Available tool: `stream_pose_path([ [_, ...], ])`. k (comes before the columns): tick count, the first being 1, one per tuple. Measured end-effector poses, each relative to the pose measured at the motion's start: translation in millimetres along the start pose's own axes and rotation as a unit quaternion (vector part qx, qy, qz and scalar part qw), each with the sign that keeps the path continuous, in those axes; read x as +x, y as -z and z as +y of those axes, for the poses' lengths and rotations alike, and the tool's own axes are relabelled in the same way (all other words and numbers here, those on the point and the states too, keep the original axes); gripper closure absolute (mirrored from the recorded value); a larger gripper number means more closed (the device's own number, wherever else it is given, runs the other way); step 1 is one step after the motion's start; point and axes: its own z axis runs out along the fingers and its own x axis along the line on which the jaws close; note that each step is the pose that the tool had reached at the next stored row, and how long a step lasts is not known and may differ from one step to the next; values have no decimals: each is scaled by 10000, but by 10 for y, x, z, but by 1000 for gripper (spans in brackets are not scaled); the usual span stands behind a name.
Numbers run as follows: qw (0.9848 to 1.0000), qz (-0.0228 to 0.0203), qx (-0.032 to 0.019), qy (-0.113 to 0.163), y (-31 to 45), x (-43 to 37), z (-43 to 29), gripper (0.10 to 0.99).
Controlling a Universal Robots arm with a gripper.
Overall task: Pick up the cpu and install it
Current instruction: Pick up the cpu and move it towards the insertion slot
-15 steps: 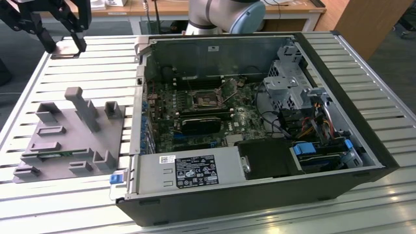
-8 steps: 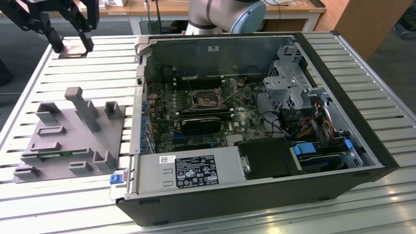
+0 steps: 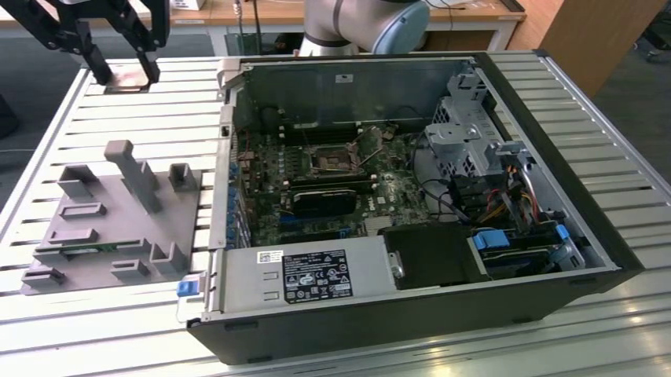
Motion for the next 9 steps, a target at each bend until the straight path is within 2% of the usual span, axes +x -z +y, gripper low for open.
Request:
stream_pose_path([
  [9, 10000, 0, 0, 0, -6, -117, 4, 545],
])
